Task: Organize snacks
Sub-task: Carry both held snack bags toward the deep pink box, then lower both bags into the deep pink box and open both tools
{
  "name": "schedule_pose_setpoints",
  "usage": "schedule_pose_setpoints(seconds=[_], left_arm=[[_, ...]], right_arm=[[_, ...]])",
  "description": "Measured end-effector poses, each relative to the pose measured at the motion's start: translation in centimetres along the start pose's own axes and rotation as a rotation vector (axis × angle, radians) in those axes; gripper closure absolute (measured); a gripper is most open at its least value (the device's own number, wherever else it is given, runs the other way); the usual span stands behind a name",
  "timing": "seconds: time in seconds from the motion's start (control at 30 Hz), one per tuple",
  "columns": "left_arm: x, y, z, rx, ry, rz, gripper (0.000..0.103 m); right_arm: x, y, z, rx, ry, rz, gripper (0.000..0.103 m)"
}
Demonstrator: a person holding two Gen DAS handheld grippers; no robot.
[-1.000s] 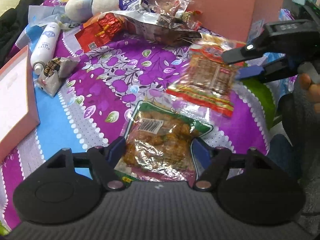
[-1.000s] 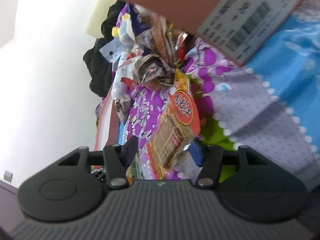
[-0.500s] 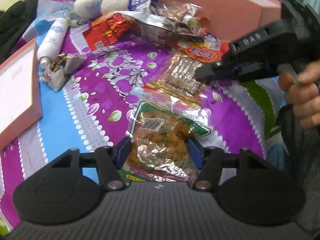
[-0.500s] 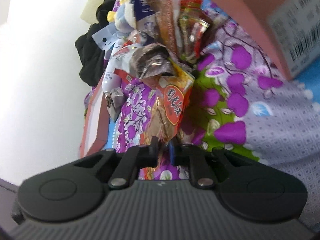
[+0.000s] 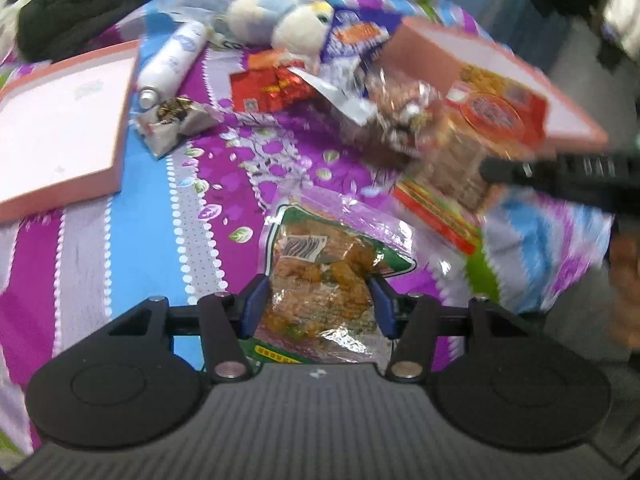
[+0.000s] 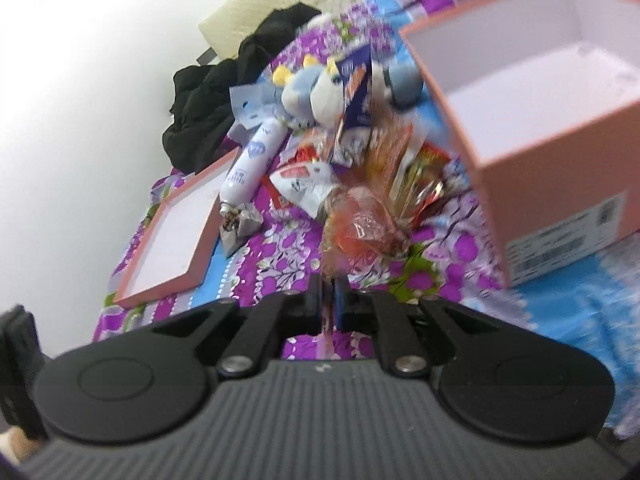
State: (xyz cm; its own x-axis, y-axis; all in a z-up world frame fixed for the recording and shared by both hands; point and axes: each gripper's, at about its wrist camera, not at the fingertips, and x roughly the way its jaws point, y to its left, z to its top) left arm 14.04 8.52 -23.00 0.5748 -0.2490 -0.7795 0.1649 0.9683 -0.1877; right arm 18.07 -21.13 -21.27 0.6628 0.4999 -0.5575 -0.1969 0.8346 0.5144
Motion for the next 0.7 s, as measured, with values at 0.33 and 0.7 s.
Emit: schedule_pose_setpoints(seconds=[0.33, 0.7], left_arm=[[-6.3, -4.1, 2.7, -0.114, -0.123, 0.028, 0.043], [-10.6, -10.6, 5.1, -0.089, -0.188, -0.048, 0.043]], right_arm=[[-7.4, 2.8, 0.5, -0.132, -0.109, -0.107, 0.095], [-15.2, 3.5, 1.0, -0.18, -0.206, -0.196, 0.094]])
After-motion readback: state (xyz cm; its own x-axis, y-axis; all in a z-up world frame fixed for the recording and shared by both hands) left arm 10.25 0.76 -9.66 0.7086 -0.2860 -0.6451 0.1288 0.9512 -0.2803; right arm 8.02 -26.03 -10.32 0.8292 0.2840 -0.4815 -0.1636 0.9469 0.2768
